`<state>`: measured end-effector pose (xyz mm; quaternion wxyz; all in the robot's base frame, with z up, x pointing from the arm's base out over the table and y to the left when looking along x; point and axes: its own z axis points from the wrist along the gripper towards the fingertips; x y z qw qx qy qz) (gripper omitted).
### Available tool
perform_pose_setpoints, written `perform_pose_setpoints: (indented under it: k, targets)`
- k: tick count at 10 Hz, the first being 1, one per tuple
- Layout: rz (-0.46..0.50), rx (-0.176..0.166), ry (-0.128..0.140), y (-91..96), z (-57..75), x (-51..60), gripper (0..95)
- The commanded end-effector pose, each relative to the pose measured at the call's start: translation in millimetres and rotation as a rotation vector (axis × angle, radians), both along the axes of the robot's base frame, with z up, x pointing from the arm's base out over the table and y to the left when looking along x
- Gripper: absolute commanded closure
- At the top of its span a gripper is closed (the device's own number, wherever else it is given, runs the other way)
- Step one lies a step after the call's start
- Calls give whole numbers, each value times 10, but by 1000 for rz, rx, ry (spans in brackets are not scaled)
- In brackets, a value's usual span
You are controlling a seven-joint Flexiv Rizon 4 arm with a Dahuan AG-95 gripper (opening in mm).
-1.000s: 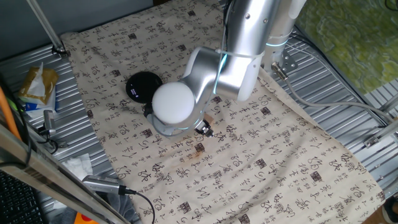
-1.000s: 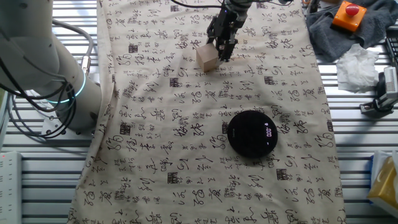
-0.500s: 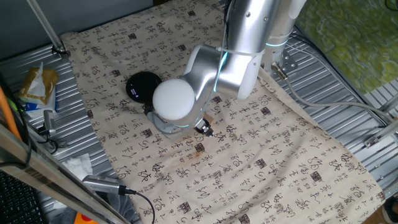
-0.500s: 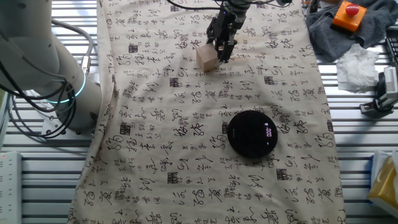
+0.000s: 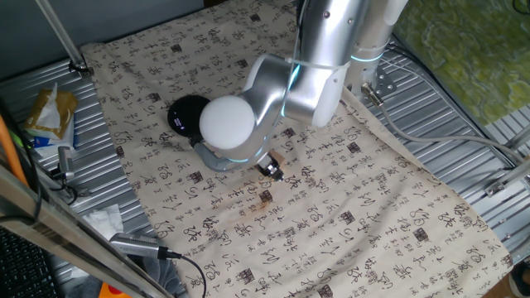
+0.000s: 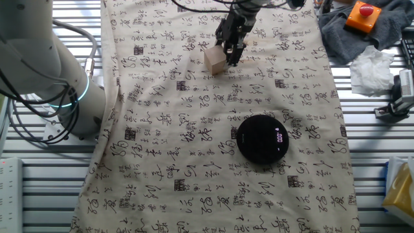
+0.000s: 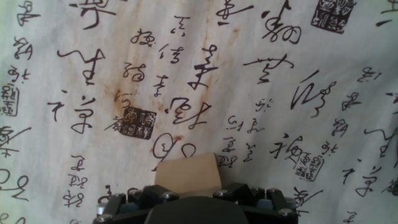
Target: Place the block on the scale
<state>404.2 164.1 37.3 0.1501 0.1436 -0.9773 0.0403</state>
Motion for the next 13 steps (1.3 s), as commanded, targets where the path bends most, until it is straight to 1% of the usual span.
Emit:
perform_pose_setpoints:
  k: [1,7,12,13]
  targets:
    - [0,0,2,18,-13,12,190]
    - [-7,-3,0,48,-28,12,190]
    - [-14,-2,-11,53,-52,8,190]
    - [-17,-5,-12,54,-54,7,380]
